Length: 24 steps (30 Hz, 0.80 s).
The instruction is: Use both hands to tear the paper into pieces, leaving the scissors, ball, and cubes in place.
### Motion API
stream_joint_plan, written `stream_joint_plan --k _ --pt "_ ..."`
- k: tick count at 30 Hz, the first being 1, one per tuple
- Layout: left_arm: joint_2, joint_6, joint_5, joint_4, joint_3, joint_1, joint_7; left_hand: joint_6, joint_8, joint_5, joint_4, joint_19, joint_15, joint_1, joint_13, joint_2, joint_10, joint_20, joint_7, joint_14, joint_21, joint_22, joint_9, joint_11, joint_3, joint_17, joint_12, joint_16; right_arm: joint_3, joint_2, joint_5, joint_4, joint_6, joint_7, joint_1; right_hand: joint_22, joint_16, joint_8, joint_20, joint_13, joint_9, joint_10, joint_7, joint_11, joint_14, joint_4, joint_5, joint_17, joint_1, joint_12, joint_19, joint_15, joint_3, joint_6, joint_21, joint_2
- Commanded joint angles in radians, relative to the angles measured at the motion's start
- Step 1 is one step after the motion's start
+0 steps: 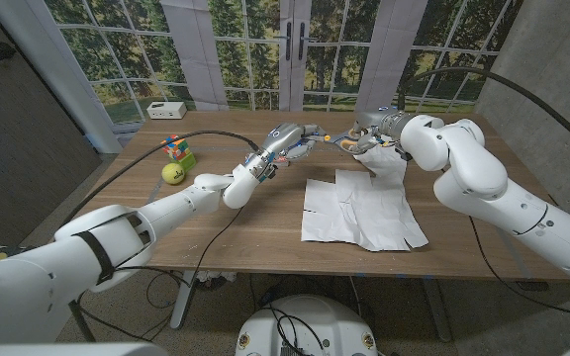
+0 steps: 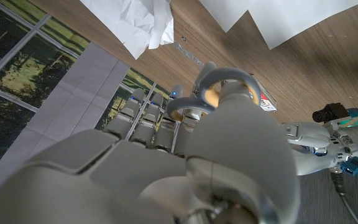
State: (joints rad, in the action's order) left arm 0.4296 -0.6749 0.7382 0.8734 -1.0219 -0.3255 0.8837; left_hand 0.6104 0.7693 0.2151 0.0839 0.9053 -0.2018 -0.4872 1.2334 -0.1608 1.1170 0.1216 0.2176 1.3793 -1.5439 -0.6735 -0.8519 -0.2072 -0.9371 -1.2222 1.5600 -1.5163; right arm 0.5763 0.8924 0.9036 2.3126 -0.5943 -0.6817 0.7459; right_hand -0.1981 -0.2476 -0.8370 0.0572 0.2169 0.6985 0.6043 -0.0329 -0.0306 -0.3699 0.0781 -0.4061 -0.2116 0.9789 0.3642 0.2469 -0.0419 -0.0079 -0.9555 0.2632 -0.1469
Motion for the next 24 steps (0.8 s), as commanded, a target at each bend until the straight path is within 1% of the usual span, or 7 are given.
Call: stream_joint_plan --k 1,7,8,10,16,20,24 --pt "-0.008 -0.009 -0.004 -0.019 -0.011 0.005 0.009 0.009 0.005 -0.003 -0.007 -0.002 -0.001 0.004 0.003 0.002 0.005 0.09 0.0 0.002 0.003 0.003 -0.003 0.002 0.0 -0.003 0.007 -0.004 0.007 -0.007 -0.006 0.0 -0.03 0.041 0.004 -0.008 -0.058 -0.059 -0.007 0.064 0.043 0.119 0.0 -0.017 -0.105 -0.017 0.016 -0.036 -0.026 0.078 0.03 -0.124 0.011 0.03 0.015 -0.028" --pt "-0.01 -0.01 -0.006 -0.023 -0.014 0.005 0.011 0.01 0.007 -0.003 -0.007 -0.005 -0.001 0.004 0.003 0.003 0.005 0.09 0.0 0.001 0.005 0.004 -0.003 0.002 0.0 -0.003 0.007 -0.004 0.013 -0.003 -0.018 -0.002 -0.031 0.042 -0.001 -0.012 -0.098 -0.059 -0.014 0.126 0.023 0.113 0.004 -0.029 -0.146 -0.019 0.021 -0.082 -0.024 0.121 0.054 -0.129 0.024 0.058 0.027 -0.032" --pt "-0.011 -0.011 -0.007 -0.024 -0.014 0.005 0.01 0.008 0.004 -0.003 -0.007 0.0 -0.001 0.004 0.003 0.003 0.005 0.09 0.0 0.0 -0.001 -0.001 0.0 0.002 0.0 -0.003 0.007 -0.004 0.015 -0.003 -0.021 -0.003 -0.033 0.034 -0.006 -0.024 -0.171 -0.066 -0.026 0.209 0.009 0.092 0.0 -0.038 -0.218 -0.016 0.025 -0.153 -0.011 0.179 0.096 -0.147 0.044 0.072 0.053 -0.034" --pt "-0.012 -0.011 -0.007 -0.026 -0.016 0.006 0.011 0.009 0.004 -0.004 -0.008 0.002 -0.001 0.004 0.003 0.003 0.005 0.09 0.0 0.0 -0.001 0.004 0.002 0.002 0.002 -0.003 0.006 -0.003 0.019 -0.004 -0.022 -0.004 -0.036 0.034 -0.008 -0.038 -0.238 -0.072 -0.034 0.308 -0.004 0.052 0.001 -0.045 -0.237 -0.01 0.029 -0.24 0.005 0.244 0.107 -0.154 0.061 0.087 0.069 -0.035" --pt "-0.013 -0.011 -0.008 -0.028 -0.019 0.006 0.011 0.009 0.003 -0.003 -0.008 -0.003 -0.001 0.004 0.003 0.002 0.004 0.09 0.0 0.0 0.003 0.009 0.003 0.002 0.002 -0.003 0.006 -0.003 0.022 0.0 -0.054 -0.012 -0.035 0.019 -0.023 -0.138 -0.478 -0.087 -0.093 0.667 -0.026 -0.015 0.002 -0.063 -0.21 -0.022 0.061 -0.551 0.009 0.509 0.218 -0.149 0.09 0.129 0.206 -0.041" --pt "-0.013 -0.01 -0.009 -0.027 -0.019 0.006 0.009 0.011 0.005 -0.003 -0.008 -0.002 -0.001 0.004 0.003 0.002 0.005 0.09 0.0 -0.001 0.003 0.008 0.003 0.002 0.002 -0.003 0.006 -0.003 0.035 0.006 -0.07 -0.02 -0.025 0.005 -0.038 -0.222 -0.556 -0.091 -0.109 0.792 -0.037 -0.006 0.006 -0.064 -0.223 -0.033 0.073 -0.605 -0.002 0.601 0.247 -0.162 0.099 0.129 0.295 -0.041" --pt "-0.013 -0.008 -0.009 -0.027 -0.019 0.007 0.01 0.011 0.007 -0.003 -0.008 0.001 -0.001 0.004 0.003 0.003 0.006 0.09 0.0 -0.001 -0.002 0.002 0.0 0.002 0.001 -0.003 0.007 -0.002 0.042 0.01 -0.087 -0.024 -0.01 0.009 -0.045 -0.279 -0.614 -0.101 -0.119 0.811 -0.035 0.024 -0.008 -0.062 -0.255 -0.033 0.079 -0.626 -0.004 0.62 0.267 -0.16 0.103 0.117 0.356 -0.037"
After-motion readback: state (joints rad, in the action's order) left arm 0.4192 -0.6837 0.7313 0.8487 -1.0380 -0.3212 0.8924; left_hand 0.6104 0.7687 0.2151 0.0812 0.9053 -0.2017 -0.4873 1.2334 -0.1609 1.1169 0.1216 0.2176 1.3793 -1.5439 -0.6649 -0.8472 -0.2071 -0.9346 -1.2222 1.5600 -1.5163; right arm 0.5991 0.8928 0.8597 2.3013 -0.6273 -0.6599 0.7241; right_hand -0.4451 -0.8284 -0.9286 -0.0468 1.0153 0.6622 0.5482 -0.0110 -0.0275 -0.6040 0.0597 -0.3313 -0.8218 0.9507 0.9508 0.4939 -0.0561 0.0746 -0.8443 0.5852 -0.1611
